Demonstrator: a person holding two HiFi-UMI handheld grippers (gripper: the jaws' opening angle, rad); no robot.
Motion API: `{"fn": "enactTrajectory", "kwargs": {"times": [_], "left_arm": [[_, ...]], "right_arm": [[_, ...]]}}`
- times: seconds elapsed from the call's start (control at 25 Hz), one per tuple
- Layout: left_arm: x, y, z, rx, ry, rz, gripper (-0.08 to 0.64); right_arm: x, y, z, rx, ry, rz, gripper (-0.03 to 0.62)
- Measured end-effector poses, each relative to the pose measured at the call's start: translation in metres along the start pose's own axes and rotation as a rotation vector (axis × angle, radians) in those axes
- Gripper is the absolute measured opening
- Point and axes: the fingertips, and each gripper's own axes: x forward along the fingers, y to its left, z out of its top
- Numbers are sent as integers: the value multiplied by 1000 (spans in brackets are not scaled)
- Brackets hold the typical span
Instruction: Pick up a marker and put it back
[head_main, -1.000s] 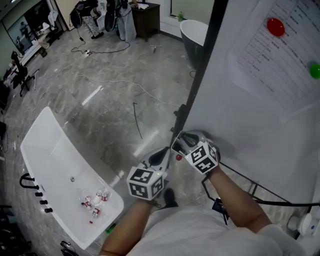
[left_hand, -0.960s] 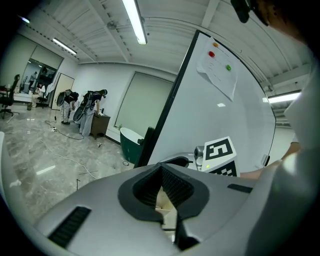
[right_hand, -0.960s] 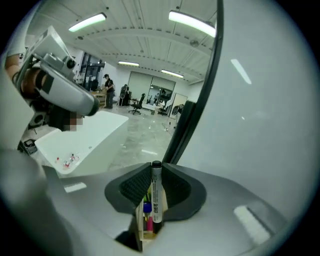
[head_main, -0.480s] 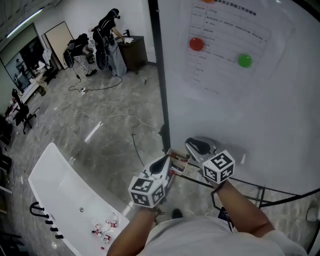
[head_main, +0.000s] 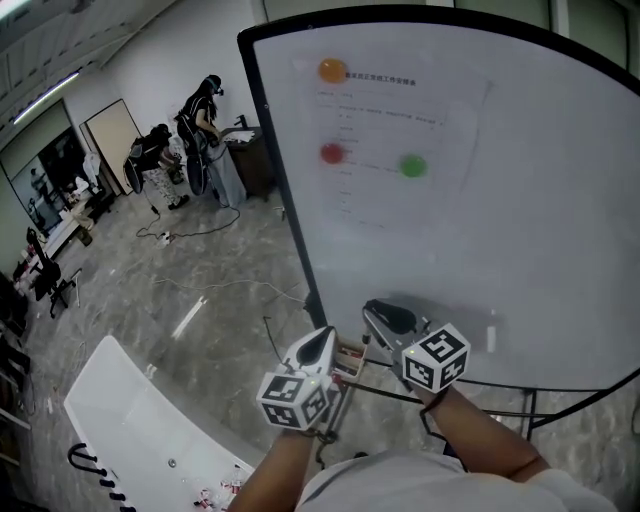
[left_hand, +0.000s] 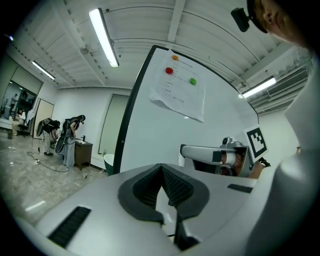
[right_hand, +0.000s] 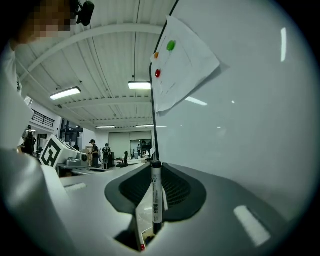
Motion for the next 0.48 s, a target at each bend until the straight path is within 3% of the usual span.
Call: {"fn": "enactTrajectory", "kwargs": {"times": [0.48], "left_arm": [[-3, -2, 4, -27, -29, 7, 2]], "right_arm": [[-9, -1, 6, -6, -10, -1, 64]]}}
